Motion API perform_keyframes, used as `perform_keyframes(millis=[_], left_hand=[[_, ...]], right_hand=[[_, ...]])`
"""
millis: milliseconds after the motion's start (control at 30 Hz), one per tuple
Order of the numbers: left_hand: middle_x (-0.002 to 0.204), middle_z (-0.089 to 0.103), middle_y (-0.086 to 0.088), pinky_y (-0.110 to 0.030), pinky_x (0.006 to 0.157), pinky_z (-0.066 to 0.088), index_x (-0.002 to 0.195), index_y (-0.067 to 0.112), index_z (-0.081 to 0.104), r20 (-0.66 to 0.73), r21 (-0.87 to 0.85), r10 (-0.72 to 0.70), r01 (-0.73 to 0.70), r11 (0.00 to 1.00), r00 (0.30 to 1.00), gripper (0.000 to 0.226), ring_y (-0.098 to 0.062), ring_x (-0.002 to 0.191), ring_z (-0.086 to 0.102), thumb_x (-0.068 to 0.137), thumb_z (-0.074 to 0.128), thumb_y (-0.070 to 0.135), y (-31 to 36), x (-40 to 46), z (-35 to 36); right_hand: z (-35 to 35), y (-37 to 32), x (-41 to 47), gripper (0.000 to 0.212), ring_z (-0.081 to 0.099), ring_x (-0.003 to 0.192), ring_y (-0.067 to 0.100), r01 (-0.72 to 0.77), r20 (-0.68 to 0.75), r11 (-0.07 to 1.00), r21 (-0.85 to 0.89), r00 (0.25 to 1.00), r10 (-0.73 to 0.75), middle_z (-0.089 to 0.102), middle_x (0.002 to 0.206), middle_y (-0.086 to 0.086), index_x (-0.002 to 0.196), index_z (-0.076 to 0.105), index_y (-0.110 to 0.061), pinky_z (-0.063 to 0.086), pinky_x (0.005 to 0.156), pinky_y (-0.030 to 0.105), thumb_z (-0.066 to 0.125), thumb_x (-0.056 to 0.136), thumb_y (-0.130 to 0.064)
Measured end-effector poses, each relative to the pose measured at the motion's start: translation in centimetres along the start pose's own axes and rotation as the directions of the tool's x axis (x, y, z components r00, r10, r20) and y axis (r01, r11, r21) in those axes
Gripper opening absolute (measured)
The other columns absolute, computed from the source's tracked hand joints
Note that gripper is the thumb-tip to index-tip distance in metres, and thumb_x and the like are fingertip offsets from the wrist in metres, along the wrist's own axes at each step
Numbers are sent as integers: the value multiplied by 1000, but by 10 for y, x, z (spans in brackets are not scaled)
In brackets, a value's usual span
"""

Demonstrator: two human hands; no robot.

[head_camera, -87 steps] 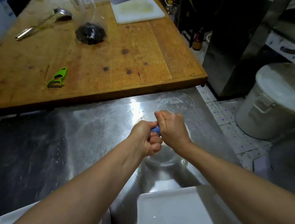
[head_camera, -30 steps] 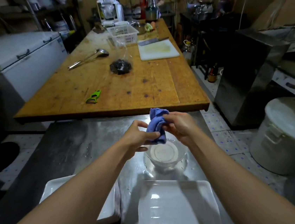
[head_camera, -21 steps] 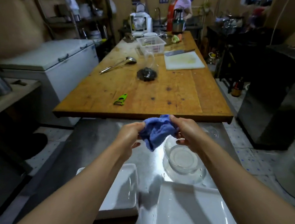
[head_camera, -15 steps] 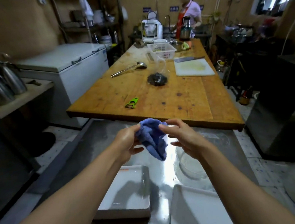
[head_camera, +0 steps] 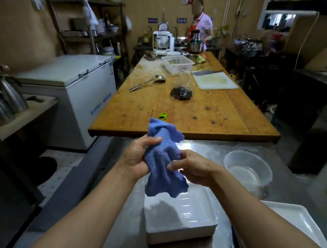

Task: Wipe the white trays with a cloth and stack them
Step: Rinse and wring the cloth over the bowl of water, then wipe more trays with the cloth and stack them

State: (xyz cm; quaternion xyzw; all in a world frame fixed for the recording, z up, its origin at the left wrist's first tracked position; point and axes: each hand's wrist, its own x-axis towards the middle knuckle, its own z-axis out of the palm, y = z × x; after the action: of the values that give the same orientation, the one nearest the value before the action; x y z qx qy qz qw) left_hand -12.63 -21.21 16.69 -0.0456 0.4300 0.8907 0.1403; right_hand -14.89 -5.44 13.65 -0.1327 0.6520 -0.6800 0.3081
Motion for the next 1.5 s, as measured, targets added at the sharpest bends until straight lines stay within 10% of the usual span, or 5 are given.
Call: perform_keyframes(millis=[200, 600, 867, 1100, 1500], left_hand=[[68, 67, -10, -20, 50, 53, 89, 4, 59, -162, -29, -148, 145, 989, 976, 15, -17, 55, 65, 92, 45, 5, 11, -20, -47], [109, 54, -21, -28, 52, 52, 124, 15, 35, -370, 368, -85, 230, 901, 925, 63, -19, 72, 58, 76, 69, -8, -11, -18, -52], [101, 34, -1, -23, 70, 38, 84, 16, 66, 61, 997, 334, -43, -58, 941, 18, -21, 91, 51, 75, 65, 1, -27, -25, -27], [74, 65, -3, -26, 56, 49, 88, 18, 61, -174, 890, 170, 81, 449, 970, 13, -12, 63, 59, 85, 59, 5, -44, -24, -36], [97, 67, -13, -35, 77, 56, 107, 15, 60, -554, 734, 153, 394, 553, 818, 28, -28, 79, 64, 80, 67, 13, -121, -1, -82]], right_hand=[[38, -6, -7, 26, 64, 72, 25, 141, -280, 969, 204, 957, -80, 64, 91, 19, 106, 58, -1, 51, 52, 27, 61, 81, 3], [32, 5, -39, 32, 56, 79, 28, -69, -641, 984, -166, 765, -54, 56, 76, 12, 85, 49, -14, 47, 76, 44, 73, 74, 5], [30, 2, -45, 8, 58, 70, 14, -143, -429, 608, -781, 831, -356, 62, 73, 1, 77, 68, -12, 42, 57, 15, 70, 75, -5], [1, 27, -55, 15, 58, 68, 15, -89, -476, 820, -566, 847, -237, 58, 72, 4, 80, 50, -14, 47, 58, 26, 64, 85, -14], [-11, 115, -14, 30, 55, 107, 31, -341, -573, 721, -603, 814, -94, 58, 114, 14, 116, 57, -5, 40, 86, 30, 61, 86, -12]])
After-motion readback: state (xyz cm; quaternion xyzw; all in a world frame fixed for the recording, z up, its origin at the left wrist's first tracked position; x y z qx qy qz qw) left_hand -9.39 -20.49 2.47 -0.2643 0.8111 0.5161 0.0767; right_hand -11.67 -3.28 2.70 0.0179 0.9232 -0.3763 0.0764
